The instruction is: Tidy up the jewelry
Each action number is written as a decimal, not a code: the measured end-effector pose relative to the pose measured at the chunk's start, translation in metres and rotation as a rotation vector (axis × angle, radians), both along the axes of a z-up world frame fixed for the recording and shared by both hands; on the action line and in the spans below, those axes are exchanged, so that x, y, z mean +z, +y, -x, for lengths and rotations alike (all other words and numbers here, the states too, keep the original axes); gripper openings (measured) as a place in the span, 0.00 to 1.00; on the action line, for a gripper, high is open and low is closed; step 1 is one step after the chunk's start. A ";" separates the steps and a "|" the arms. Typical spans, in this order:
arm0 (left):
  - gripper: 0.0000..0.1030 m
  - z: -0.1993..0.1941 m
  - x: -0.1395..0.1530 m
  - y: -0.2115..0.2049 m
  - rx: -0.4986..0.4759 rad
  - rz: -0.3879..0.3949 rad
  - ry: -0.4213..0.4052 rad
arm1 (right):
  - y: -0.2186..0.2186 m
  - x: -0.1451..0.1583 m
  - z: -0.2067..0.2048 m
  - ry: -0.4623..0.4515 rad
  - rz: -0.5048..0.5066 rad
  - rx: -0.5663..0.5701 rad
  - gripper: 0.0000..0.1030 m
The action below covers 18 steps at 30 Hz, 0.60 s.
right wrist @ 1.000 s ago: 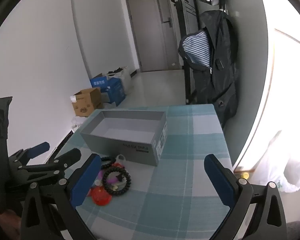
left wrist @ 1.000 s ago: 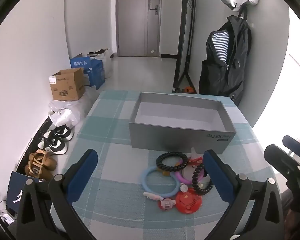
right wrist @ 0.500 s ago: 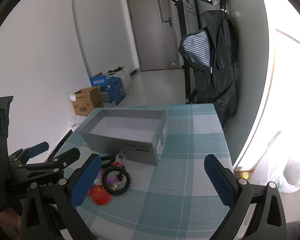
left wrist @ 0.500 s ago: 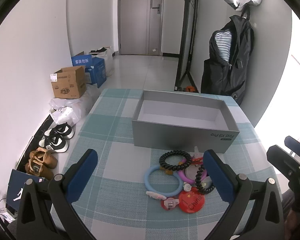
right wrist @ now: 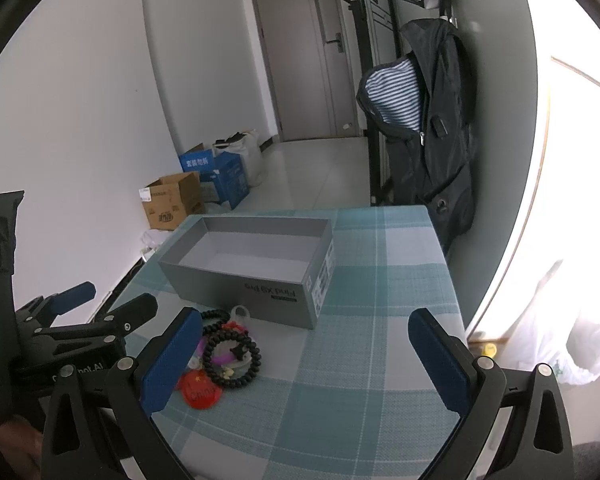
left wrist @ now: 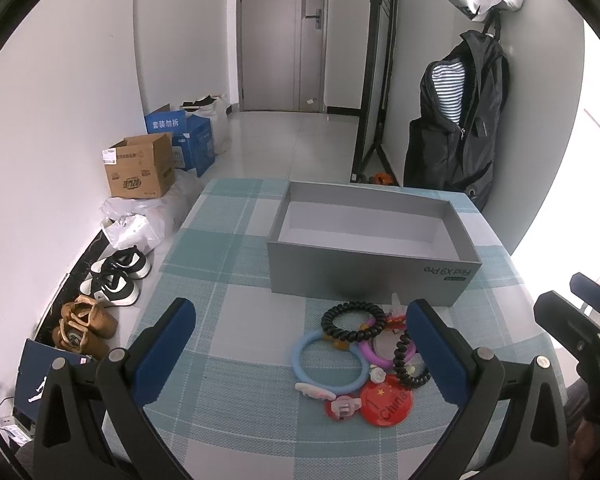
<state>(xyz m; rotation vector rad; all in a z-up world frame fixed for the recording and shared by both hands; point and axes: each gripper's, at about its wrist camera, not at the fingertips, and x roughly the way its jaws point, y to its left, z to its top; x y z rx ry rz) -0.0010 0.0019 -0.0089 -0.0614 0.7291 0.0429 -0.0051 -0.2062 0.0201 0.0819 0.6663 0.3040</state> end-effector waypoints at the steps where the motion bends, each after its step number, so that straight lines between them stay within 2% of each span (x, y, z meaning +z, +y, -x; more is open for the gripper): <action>1: 0.99 0.000 0.000 0.000 0.000 0.000 0.000 | 0.000 0.000 0.000 -0.001 0.000 -0.001 1.00; 18: 0.99 0.002 0.000 0.002 -0.006 0.003 -0.002 | 0.000 0.000 -0.001 0.002 -0.003 -0.004 1.00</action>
